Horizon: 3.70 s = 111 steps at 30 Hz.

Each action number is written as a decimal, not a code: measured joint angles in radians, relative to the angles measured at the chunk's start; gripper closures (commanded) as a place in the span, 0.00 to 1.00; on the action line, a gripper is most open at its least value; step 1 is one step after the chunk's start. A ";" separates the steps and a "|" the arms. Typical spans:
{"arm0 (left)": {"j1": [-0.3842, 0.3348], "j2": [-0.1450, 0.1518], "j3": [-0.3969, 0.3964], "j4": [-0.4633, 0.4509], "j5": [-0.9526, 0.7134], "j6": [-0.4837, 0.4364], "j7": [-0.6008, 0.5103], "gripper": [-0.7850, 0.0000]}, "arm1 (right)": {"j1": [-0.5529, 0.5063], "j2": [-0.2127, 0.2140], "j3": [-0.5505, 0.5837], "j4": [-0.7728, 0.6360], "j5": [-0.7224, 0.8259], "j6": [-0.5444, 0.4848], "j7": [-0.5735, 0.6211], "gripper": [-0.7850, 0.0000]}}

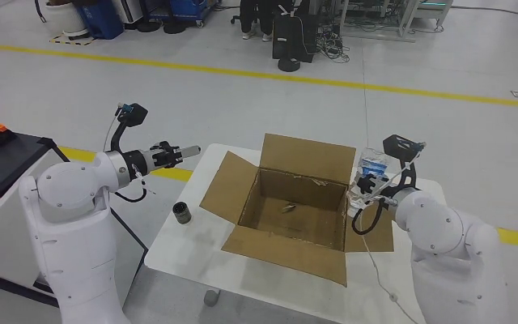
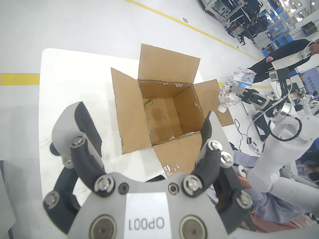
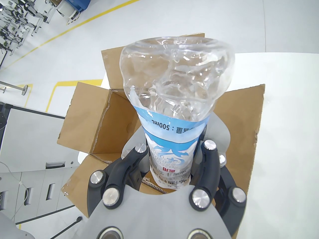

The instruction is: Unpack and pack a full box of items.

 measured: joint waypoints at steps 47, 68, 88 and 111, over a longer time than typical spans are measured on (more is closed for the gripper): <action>0.000 0.000 0.000 0.000 0.000 0.000 0.000 0.00 | 0.014 0.069 0.398 0.125 0.134 -0.161 0.285 1.00; 0.000 0.000 0.000 0.000 0.000 0.000 0.000 0.00 | -0.005 0.078 0.424 0.163 0.109 -0.173 0.236 1.00; 0.000 0.000 0.000 0.000 0.000 0.000 0.000 0.00 | 0.136 0.178 0.338 0.601 -0.012 -0.263 0.285 1.00; 0.000 0.000 0.000 0.000 0.000 0.000 0.000 0.00 | 0.238 0.313 0.156 0.952 0.204 -0.481 0.285 1.00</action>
